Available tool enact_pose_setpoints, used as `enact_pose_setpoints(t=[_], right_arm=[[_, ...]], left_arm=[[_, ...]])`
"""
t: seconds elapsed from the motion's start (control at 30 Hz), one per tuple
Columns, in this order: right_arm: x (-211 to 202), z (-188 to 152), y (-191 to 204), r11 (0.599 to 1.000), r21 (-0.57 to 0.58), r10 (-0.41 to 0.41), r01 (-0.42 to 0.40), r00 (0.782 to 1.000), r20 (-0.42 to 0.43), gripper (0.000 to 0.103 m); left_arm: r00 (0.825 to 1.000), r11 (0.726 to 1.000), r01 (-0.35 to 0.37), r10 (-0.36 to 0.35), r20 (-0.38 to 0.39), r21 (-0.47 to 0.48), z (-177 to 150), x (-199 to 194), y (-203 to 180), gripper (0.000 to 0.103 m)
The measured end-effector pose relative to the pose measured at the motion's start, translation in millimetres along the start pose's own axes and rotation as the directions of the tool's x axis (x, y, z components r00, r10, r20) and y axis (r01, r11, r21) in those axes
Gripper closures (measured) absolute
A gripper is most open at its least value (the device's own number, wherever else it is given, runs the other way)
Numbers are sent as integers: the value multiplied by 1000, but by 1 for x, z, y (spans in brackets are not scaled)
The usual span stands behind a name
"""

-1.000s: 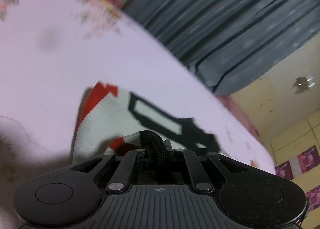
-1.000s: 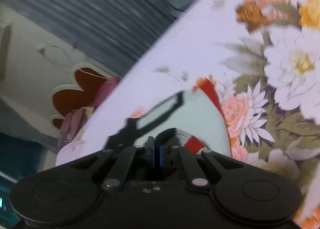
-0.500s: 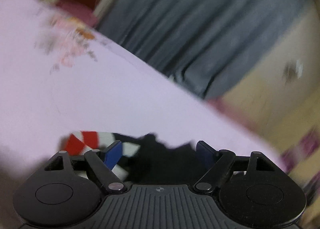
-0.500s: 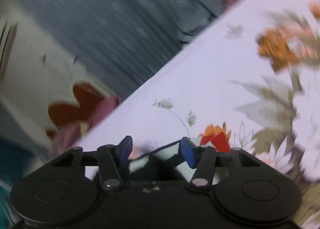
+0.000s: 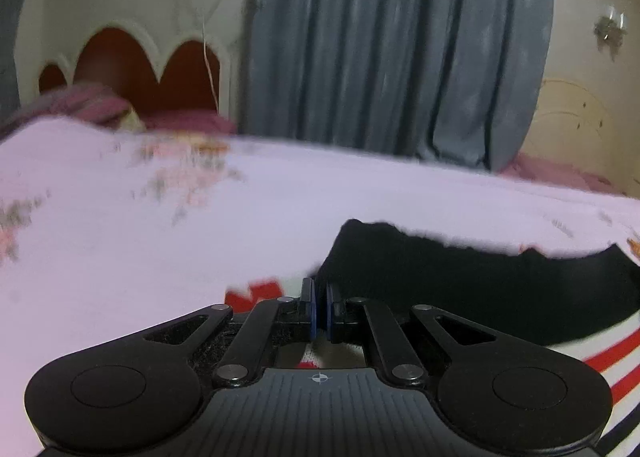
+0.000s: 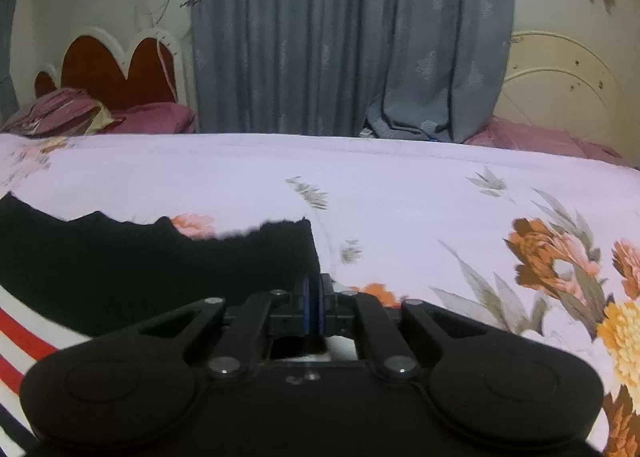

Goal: Fold small clothes

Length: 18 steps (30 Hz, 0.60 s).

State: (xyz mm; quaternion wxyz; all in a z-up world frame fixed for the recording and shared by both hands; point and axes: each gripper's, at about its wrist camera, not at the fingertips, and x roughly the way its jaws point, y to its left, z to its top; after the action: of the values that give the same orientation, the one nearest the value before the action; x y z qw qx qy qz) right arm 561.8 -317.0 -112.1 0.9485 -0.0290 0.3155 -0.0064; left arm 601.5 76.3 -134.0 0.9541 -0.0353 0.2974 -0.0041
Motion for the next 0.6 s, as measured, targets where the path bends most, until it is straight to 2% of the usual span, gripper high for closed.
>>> enact_pose_setpoints(t=[0.07,0.1,0.27,0.3,0.33,0.37,0.4,0.43,0.5,0.57,0.6], right_arm=[[13,-8,-3,1000,-1,0,0,999,-49,99],[22,-14,-4,1000,3,-8,8,996,-84,99],[23,-20,-1,1000,10,-23,24,997,-73,95],[24,-18,-1,1000,19,-20,22,997,-79,85],[20,-14,-1,999,27,-27,29,997,-76,61],[15,-9,2,999,32,-33,35,998,-51,49],[6,-7,4,999,32,-28,29,1000,-10,41],[-1,-4,10,1000,20,-13,12,1000,19,47],[-2,2,27,999,6,48,-48,999,-3,61],[8,6,57,993,-26,118,-119,993,-29,62],[14,7,73,989,-51,138,-140,989,-47,61]], left_arm=[[996,1000,-20,19,-84,-11,-8,17,1,100],[997,1000,-26,24,-77,-15,-8,18,0,99],[995,996,-55,60,-75,64,-5,16,-9,98],[995,996,-57,63,-74,73,-5,12,-11,93],[995,996,-56,62,-74,76,-2,9,-11,87],[996,996,-58,63,-68,73,1,8,-15,62],[996,994,-81,83,-27,67,3,1,-17,44],[995,992,-99,97,24,72,6,-5,-26,41],[997,991,-59,52,62,116,16,-9,-54,40],[998,987,35,-42,41,157,21,-1,-87,41],[996,978,90,-91,-2,188,21,8,-105,40]])
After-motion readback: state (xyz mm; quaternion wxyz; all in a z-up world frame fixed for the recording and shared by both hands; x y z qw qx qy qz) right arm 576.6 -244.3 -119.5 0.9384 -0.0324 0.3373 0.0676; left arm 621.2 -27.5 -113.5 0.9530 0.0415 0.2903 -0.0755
